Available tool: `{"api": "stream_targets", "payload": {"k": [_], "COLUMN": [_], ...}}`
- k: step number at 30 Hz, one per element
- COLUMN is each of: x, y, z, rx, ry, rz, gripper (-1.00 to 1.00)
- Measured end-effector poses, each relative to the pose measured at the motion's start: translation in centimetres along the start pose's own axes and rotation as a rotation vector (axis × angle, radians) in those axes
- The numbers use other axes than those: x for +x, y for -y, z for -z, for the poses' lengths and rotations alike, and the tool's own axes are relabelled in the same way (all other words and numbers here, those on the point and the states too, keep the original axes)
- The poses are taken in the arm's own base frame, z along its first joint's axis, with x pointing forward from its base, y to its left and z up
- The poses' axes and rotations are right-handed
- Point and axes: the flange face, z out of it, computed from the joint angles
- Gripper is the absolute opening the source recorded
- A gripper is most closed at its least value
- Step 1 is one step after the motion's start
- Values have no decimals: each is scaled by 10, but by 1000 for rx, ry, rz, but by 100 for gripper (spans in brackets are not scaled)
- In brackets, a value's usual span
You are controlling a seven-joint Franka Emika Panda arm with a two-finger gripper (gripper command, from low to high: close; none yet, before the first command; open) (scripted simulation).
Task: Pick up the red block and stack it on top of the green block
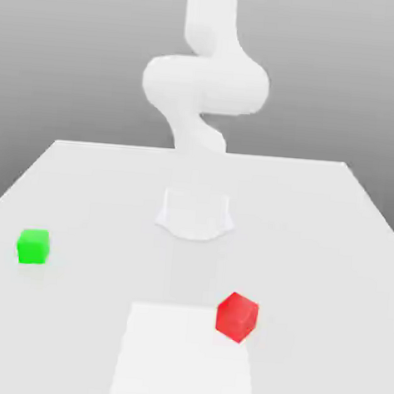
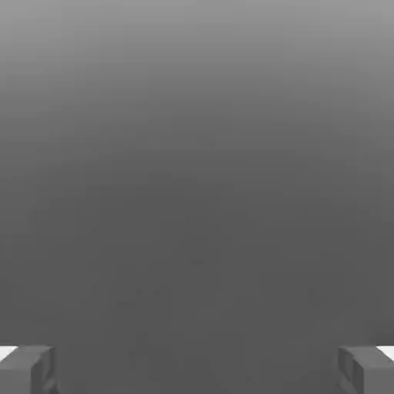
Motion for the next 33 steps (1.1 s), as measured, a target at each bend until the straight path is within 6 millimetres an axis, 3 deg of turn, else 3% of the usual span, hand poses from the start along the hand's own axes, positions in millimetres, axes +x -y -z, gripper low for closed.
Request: {"api": "stream_targets", "payload": {"k": [3, 7, 11, 15, 18, 25, 26, 33], "x": [-30, -78, -134, -203, -254, -288, -291, -290], "y": [-8, -35, -79, -140, -189, -225, -228, -228], "z": [-76, -163, -235, -291, -320, -364, -367, -367], "rx": [-92, -219, -357, -519, -635, -660, -661, -660], "ry": [65, 141, 208, 269, 303, 310, 310, 309], "rz": [-82, -193, -309, -437, -526, -546, -545, -546], "gripper": [0, 0, 0, 0, 0, 0, -100, -100]}}
